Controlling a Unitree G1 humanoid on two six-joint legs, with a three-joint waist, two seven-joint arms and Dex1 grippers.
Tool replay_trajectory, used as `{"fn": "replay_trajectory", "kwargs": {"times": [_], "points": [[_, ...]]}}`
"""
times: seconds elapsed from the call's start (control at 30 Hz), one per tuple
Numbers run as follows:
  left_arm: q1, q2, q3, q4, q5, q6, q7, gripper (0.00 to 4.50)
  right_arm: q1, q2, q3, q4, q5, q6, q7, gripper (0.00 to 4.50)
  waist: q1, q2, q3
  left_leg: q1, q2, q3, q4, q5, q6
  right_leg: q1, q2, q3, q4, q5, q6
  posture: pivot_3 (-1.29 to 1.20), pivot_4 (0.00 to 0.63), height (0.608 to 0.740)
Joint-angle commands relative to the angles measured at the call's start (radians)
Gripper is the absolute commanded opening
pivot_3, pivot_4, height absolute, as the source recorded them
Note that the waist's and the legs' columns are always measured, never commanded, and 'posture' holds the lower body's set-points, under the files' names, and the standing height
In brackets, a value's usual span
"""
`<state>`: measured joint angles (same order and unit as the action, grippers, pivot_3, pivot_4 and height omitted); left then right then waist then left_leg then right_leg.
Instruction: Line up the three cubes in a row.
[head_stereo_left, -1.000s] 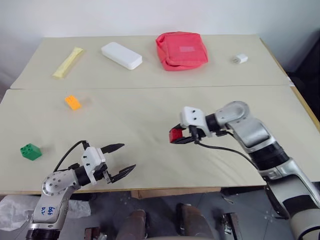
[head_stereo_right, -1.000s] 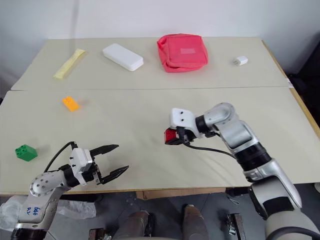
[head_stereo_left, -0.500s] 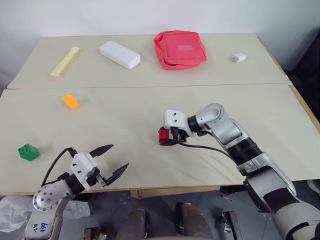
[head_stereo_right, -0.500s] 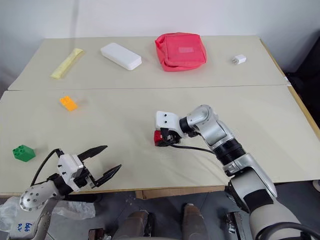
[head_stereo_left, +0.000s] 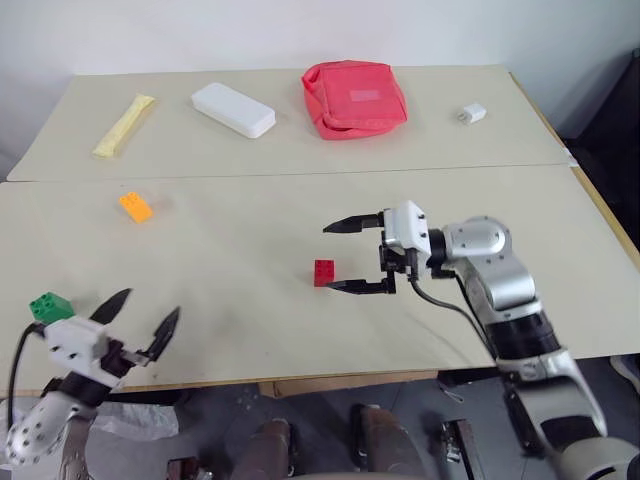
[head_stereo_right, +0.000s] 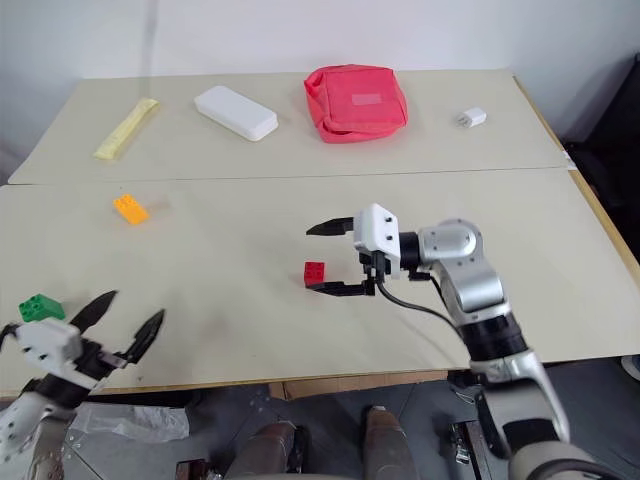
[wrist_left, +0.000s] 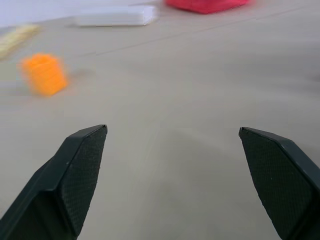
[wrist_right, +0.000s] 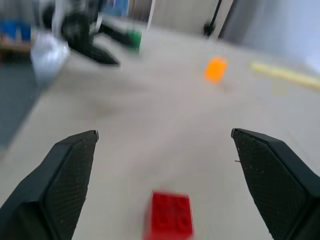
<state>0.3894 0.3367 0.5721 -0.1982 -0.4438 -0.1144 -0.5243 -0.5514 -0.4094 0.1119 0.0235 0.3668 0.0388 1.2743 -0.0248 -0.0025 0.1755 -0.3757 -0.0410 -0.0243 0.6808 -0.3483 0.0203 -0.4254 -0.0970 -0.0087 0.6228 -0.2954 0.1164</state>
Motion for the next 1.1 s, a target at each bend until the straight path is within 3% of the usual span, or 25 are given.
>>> {"fn": "replay_trajectory", "kwargs": {"times": [0.03, 0.1, 0.23, 0.33, 0.53, 0.7, 0.87, 1.1], "points": [[0.063, -0.044, 0.107, -0.027, -0.05, -0.028, 0.067, 4.5, 0.087, 0.021, -0.061, -0.085, 0.1, -0.034, -0.015, 4.48, 0.001, -0.001, 0.0, 0.0, 0.0, 0.0, 0.0, 0.0, 0.0, 0.001, 0.0, 0.002, 0.0, 0.0, 0.0, 0.0, 0.15, 0.74], [0.098, -0.076, 0.15, -0.015, -0.062, -0.038, 0.096, 4.5, 0.153, 0.004, -0.032, -0.106, 0.054, -0.1, 0.001, 4.48, 0.005, -0.001, 0.0, 0.0, 0.0, 0.0, 0.001, 0.0, 0.0, 0.001, 0.0, 0.003, -0.002, 0.0, 0.0, 0.0, 0.15, 0.74], [0.16, -0.233, 0.297, 0.081, -0.116, -0.084, 0.266, 4.5, 0.256, 0.036, -0.047, -0.073, 0.064, -0.207, -0.009, 4.48, 0.002, -0.001, -0.001, 0.007, 0.0, 0.001, 0.0, -0.002, 0.002, 0.007, 0.0, 0.003, -0.005, 0.0, 0.0, 0.0, 0.15, 0.74], [0.137, -0.25, 0.305, 0.102, -0.091, -0.101, 0.316, 4.5, 0.254, 0.061, -0.068, -0.025, 0.088, -0.241, -0.015, 4.48, 0.005, -0.004, 0.0, 0.008, 0.001, 0.001, 0.0, -0.003, 0.002, 0.008, 0.001, 0.004, -0.006, 0.0, 0.0, 0.0, 0.15, 0.74], [0.097, -0.232, 0.197, 0.002, -0.059, -0.061, 0.339, 4.5, 0.254, 0.049, -0.048, -0.004, 0.088, -0.233, -0.002, 4.48, 0.026, -0.005, -0.001, 0.017, 0.001, 0.0, 0.0, -0.007, 0.006, 0.018, -0.001, 0.003, -0.007, 0.0, 0.0, 0.0, 0.15, 0.74], [-0.077, -0.163, 0.115, -0.14, -0.014, 0.122, 0.514, 4.5, 0.247, 0.045, -0.041, -0.013, 0.1, -0.201, 0.002, 4.48, 0.025, -0.006, -0.002, 0.017, 0.001, 0.0, 0.0, -0.005, 0.002, 0.017, 0.0, 0.003, -0.006, 0.0, 0.0, 0.0, 0.15, 0.74], [-0.194, -0.097, 0.11, -0.144, 0.066, 0.311, 0.692, 4.5, 0.235, 0.042, -0.03, -0.033, 0.096, -0.191, 0.001, 4.48, 0.003, -0.006, -0.002, 0.017, 0.002, 0.003, -0.002, -0.006, 0.0, 0.014, 0.003, 0.006, -0.002, 0.0, 0.0, 0.0, 0.15, 0.74], [-0.301, -0.097, 0.102, -0.179, 0.059, 0.435, 0.79, 4.5, 0.225, 0.045, -0.028, -0.077, 0.098, -0.164, -0.025, 4.48, 0.004, -0.006, -0.002, 0.017, 0.002, 0.003, 0.0, -0.006, 0.0, 0.014, 0.002, 0.006, -0.002, 0.0, -0.001, 0.0, 0.15, 0.74]]}}
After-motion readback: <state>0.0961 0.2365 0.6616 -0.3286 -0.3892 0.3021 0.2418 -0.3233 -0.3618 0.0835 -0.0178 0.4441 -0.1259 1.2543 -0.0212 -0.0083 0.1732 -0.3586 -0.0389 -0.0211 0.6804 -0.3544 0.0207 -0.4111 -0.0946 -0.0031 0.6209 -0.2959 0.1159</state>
